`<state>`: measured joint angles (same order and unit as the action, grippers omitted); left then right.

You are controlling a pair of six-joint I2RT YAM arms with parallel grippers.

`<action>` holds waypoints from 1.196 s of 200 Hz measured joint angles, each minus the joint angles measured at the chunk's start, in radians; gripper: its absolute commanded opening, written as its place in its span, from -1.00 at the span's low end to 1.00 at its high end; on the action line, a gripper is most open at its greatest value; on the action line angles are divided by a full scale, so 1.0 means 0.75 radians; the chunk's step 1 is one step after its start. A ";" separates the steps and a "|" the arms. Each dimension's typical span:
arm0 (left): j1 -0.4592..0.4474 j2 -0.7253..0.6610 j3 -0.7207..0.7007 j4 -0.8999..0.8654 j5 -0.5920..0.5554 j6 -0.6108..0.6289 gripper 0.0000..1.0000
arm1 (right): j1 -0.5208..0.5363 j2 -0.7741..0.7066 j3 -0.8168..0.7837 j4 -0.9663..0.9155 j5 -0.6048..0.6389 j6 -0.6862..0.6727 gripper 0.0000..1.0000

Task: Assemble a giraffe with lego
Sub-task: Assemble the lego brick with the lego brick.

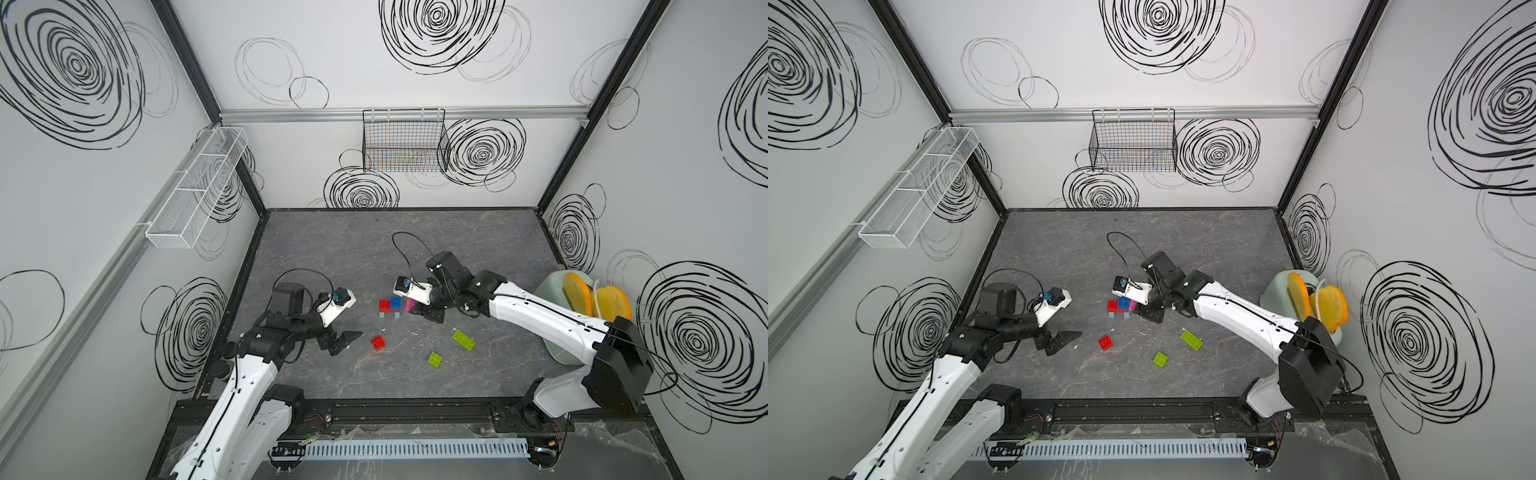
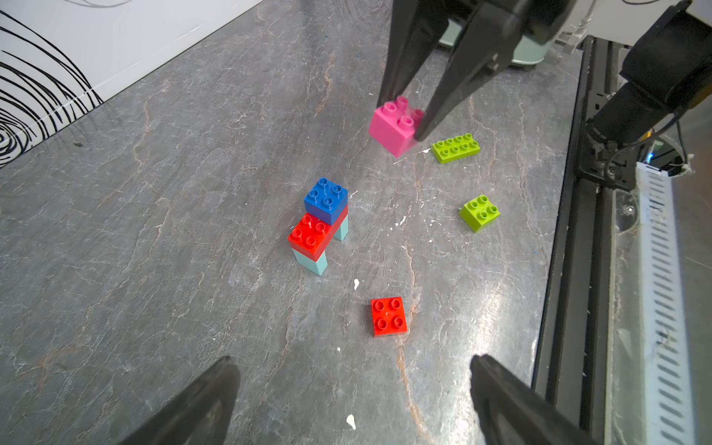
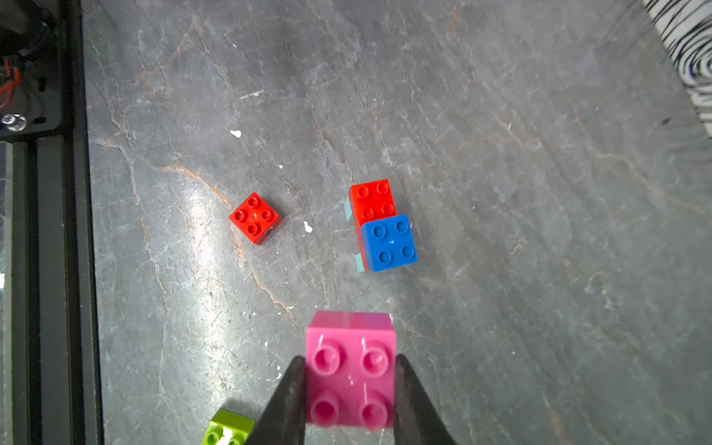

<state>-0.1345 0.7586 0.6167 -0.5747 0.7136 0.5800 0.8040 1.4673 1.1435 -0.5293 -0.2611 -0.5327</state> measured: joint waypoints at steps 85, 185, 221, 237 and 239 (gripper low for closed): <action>0.000 0.003 0.000 0.001 0.001 0.000 0.96 | -0.054 0.371 0.386 -0.168 -0.034 -0.336 -0.61; 0.000 0.003 -0.003 0.002 0.000 0.000 0.96 | -0.055 0.613 0.545 -0.272 -0.098 -0.349 -0.61; 0.000 0.003 -0.003 0.002 0.001 0.000 0.96 | -0.054 0.613 0.545 -0.273 -0.097 -0.348 -0.60; 0.000 0.003 -0.003 0.002 0.000 0.000 0.96 | -0.053 0.612 0.545 -0.273 -0.097 -0.347 -0.60; 0.000 0.003 -0.003 0.002 0.000 0.000 0.96 | -0.053 0.611 0.545 -0.274 -0.097 -0.347 -0.60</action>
<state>-0.1345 0.7605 0.6147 -0.5735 0.7136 0.5800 0.7643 1.9259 1.5520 -0.7345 -0.3336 -0.7933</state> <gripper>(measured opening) 0.981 0.329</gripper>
